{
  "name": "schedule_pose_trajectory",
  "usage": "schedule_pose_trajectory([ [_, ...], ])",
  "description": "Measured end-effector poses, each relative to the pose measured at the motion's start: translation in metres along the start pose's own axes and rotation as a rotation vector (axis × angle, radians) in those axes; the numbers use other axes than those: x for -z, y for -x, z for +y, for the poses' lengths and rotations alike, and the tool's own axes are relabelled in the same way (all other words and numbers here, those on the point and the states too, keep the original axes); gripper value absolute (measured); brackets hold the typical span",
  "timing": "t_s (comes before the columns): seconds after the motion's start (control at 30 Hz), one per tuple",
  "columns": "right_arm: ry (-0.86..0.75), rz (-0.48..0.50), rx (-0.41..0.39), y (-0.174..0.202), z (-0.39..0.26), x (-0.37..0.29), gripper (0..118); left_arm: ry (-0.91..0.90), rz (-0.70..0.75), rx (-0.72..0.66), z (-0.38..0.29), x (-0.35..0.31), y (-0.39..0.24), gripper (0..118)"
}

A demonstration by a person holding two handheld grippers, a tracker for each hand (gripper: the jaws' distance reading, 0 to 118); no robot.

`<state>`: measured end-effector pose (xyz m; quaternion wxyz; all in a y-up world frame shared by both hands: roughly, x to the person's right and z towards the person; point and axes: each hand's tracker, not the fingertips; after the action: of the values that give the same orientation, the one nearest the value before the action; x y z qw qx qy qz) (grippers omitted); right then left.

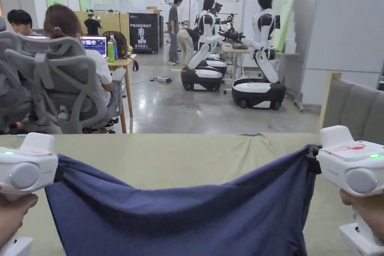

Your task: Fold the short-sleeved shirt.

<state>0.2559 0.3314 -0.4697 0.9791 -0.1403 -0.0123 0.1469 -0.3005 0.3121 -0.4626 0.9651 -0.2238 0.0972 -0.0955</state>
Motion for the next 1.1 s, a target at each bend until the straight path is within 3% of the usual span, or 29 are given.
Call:
schedule_pose_trajectory([
  [0.23,-0.155,-0.185,0.006,-0.038,0.096,-0.013,8,-0.162,0.082,-0.089,0.092,-0.021,0.039,0],
  [0.47,-0.205,-0.190,0.024,-0.042,0.144,-0.009,8,-0.221,0.082,-0.111,0.156,-0.011,0.039,0],
  [0.63,-0.148,-0.165,0.057,-0.029,0.111,0.027,8,-0.168,0.091,-0.105,0.135,0.031,0.023,0],
  [0.8,-0.004,-0.150,0.090,-0.015,0.042,0.077,8,-0.036,0.072,-0.102,0.071,0.079,-0.002,0],
  [1.1,0.139,-0.074,0.099,-0.021,-0.039,0.055,8,0.047,-0.026,-0.097,0.002,0.042,-0.005,0],
])
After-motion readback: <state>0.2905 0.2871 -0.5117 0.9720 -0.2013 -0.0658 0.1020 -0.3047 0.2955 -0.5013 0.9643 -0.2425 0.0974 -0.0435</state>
